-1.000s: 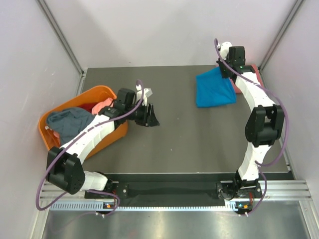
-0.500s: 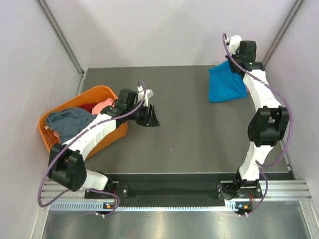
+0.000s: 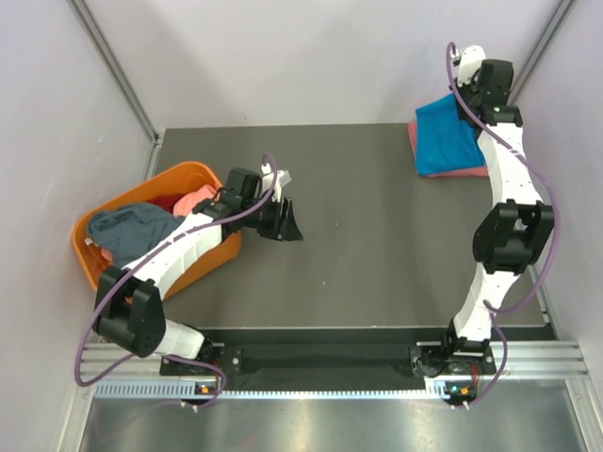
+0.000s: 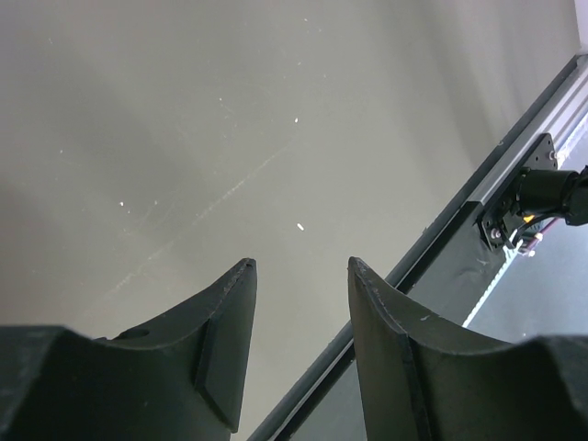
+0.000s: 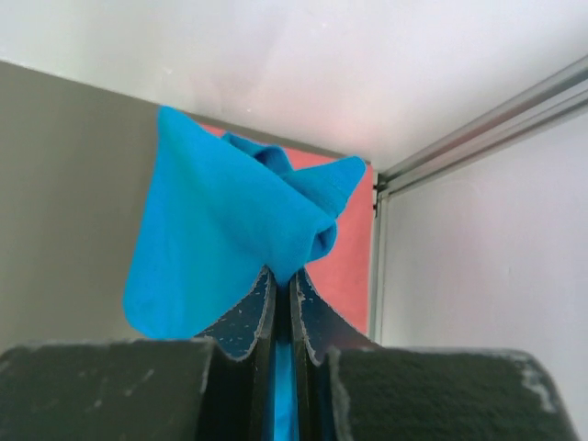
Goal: Fold and stack the t-shirts
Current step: Neatly place the folded tshirt to the corner
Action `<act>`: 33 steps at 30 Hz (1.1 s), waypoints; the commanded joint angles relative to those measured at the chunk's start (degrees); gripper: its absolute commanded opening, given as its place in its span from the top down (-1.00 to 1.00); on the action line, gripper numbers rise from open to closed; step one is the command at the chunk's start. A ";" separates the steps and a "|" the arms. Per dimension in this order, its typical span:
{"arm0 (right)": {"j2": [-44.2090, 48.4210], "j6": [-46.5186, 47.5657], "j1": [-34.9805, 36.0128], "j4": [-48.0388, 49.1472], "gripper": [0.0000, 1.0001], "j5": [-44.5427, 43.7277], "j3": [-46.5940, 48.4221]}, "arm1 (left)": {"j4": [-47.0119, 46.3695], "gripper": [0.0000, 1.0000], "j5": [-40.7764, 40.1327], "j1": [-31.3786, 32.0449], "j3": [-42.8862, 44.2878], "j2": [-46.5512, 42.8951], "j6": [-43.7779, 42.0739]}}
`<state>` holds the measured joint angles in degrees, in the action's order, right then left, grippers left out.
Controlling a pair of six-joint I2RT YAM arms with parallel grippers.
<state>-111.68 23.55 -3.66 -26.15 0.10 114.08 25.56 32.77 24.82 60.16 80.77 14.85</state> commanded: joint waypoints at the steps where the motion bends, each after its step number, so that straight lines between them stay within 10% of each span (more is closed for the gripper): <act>1: -3.01 0.36 -1.34 3.91 1.00 1.39 5.18 | -1.83 0.00 1.24 0.23 0.92 0.44 -0.70; 15: -24.44 -2.72 -8.02 8.57 1.00 6.84 23.81 | -0.95 -0.01 0.63 0.32 1.10 2.02 -1.32; 33: -30.61 0.27 -10.05 18.33 1.00 8.07 25.05 | -0.25 -0.11 1.15 0.58 1.89 4.83 -1.49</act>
<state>-141.86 22.48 -12.95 -14.85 7.27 135.13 26.11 32.75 25.17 60.18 84.93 14.74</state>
